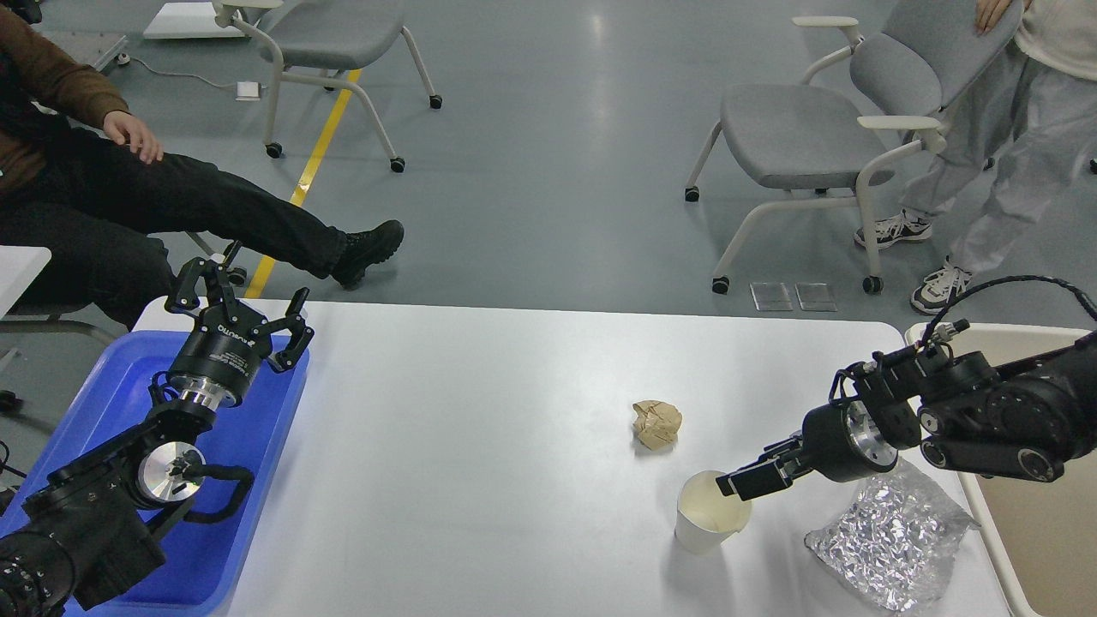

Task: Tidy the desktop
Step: 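Lower the right gripper onto the white paper cup and close it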

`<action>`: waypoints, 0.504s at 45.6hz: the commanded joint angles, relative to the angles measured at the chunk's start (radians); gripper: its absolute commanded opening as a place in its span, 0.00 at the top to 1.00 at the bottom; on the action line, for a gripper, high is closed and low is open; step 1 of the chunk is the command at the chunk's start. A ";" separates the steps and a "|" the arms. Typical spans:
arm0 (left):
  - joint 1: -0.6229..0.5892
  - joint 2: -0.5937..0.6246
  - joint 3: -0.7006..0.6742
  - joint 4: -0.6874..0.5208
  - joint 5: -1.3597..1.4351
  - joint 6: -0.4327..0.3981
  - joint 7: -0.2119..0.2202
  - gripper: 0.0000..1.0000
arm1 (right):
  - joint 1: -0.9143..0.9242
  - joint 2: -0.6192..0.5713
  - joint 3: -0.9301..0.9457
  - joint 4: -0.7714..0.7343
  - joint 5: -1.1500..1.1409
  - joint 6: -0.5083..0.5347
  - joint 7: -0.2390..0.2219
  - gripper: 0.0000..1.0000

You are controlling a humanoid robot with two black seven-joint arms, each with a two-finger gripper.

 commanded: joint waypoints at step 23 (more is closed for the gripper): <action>0.000 0.000 0.000 0.000 0.000 0.001 0.000 0.02 | -0.120 0.088 0.001 -0.111 -0.003 -0.073 0.008 0.18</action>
